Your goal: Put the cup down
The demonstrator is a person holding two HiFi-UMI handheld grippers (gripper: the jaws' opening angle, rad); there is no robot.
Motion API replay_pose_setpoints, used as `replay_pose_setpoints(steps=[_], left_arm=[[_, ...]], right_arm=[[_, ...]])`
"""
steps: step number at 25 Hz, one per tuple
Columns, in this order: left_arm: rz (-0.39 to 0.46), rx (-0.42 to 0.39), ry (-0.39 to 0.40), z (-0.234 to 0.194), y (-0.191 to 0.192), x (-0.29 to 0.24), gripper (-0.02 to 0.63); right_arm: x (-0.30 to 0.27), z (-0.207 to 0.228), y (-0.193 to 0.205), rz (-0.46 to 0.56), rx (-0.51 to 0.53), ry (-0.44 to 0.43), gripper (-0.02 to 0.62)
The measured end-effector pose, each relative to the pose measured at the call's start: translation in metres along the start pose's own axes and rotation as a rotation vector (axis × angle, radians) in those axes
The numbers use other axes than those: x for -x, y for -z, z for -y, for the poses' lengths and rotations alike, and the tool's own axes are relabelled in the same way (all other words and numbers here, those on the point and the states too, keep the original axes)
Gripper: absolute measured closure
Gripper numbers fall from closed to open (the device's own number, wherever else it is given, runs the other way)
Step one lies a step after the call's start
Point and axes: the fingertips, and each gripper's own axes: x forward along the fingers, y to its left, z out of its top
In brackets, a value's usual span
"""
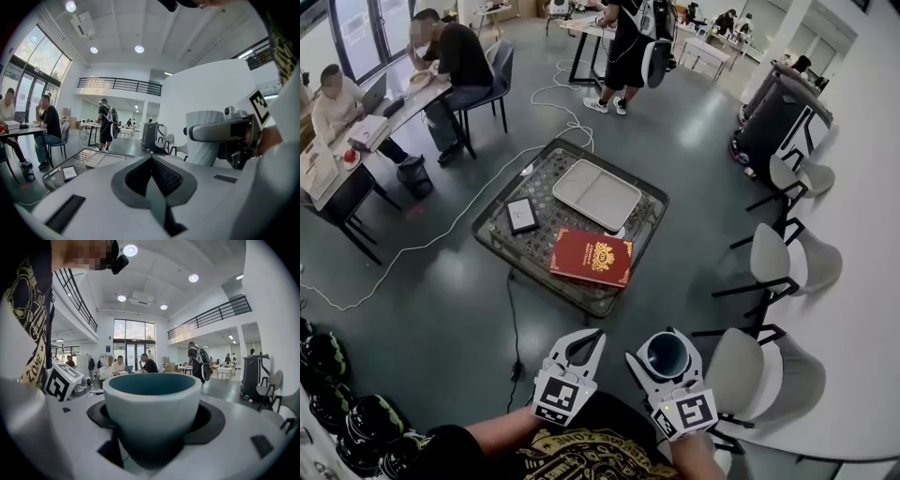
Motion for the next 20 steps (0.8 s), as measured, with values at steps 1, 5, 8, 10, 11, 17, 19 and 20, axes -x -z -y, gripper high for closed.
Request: replay_pose_setpoints(steps=[1,5,8,10,11,17,19,20], left_arm=[[0.001,0.0,0.001,-0.004,0.001,0.0,0.603],[0.011,0.002,0.0,-0.016,-0.001,0.002,0.603],[0.015,0.003,-0.009,-0.023,-0.005,0.005,0.603],[0.014,0.004,-0.017,-0.026,-0.007,0.006,0.603],[0.014,0.003,-0.02,-0.027,-0.007,0.005,0.603],[0.003,-0.003,-0.056,-0.033,-0.007,-0.007,0.603],[0.0,-0.007,-0.074,-0.035,-0.009,-0.014,0.603],[-0.001,-0.01,-0.083,-0.036,-0.011,-0.018,0.603]], right_arm=[[-0.004,-0.002,0.0,0.0,0.001,0.002,0.224],[-0.014,-0.009,-0.004,-0.003,0.009,-0.001,0.224],[-0.02,-0.012,-0.008,-0.006,0.011,-0.005,0.224],[-0.023,-0.012,-0.01,-0.004,0.011,-0.009,0.224],[-0.024,-0.011,-0.011,-0.002,0.011,-0.012,0.224],[-0.038,0.003,-0.009,0.005,0.002,-0.052,0.224],[-0.042,0.009,-0.008,0.009,0.002,-0.071,0.222],[-0.045,0.013,-0.008,0.011,0.004,-0.082,0.224]])
